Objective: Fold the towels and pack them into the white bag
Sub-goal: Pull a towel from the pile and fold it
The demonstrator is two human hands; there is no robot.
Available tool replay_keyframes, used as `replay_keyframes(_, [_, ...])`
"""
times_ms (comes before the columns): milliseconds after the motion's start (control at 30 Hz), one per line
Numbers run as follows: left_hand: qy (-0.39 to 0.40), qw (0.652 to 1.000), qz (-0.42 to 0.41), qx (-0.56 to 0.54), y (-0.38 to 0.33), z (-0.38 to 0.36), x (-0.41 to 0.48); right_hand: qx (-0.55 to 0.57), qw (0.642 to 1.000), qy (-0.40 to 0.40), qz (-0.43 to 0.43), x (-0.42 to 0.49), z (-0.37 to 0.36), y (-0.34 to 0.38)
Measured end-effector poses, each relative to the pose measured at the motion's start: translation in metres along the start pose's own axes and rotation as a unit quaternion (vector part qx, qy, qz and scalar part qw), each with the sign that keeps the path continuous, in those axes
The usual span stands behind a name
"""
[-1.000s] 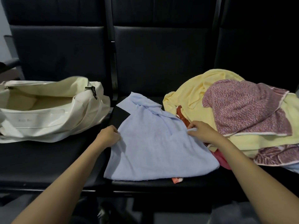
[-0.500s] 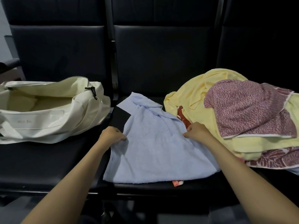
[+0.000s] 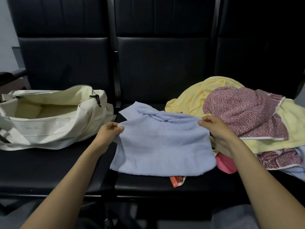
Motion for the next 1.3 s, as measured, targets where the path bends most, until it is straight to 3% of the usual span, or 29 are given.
replay_keyframes(67, [0.070, 0.995, 0.068, -0.027, 0.010, -0.011, -0.010, 0.036, 0.996, 0.044, -0.068, -0.002, -0.005, -0.014])
replay_keyframes(167, [0.155, 0.972, 0.174, -0.015, 0.032, -0.022, -0.030, -0.070, 0.978, 0.120, -0.158, -0.012, -0.010, -0.032])
replay_keyframes(267, [0.171, 0.963, 0.207, 0.010, 0.040, -0.021, -0.035, -0.164, 0.955, 0.161, -0.185, -0.018, -0.008, -0.039])
replay_keyframes(333, [0.155, 0.967, 0.203, -0.003, 0.035, -0.020, -0.032, -0.166, 0.962, 0.146, -0.160, -0.019, -0.005, -0.023])
replay_keyframes(567, [0.029, 0.995, 0.006, -0.097, -0.060, 0.004, -0.019, 0.035, 0.998, 0.030, -0.046, -0.015, 0.014, 0.049])
replay_keyframes(767, [-0.008, 0.985, -0.112, -0.129, -0.152, 0.024, -0.032, 0.074, 0.996, -0.015, 0.045, -0.016, 0.045, 0.125])
replay_keyframes(1033, [-0.095, 0.976, -0.190, -0.039, -0.222, 0.065, -0.047, 0.060, 0.987, -0.067, 0.130, -0.028, 0.082, 0.201])
replay_keyframes(1300, [-0.129, 0.967, -0.216, -0.042, -0.257, 0.080, -0.057, 0.145, 0.975, -0.072, 0.154, -0.041, 0.090, 0.231])
Point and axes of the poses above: each hand's wrist, its own x-axis towards the middle knuckle, its own z-axis out of the back of the hand, y = z × x, the point moved 10 cm from there along x, towards the middle knuckle, and after that the axes turned 1 degree about -y, right-handed, at the moved point
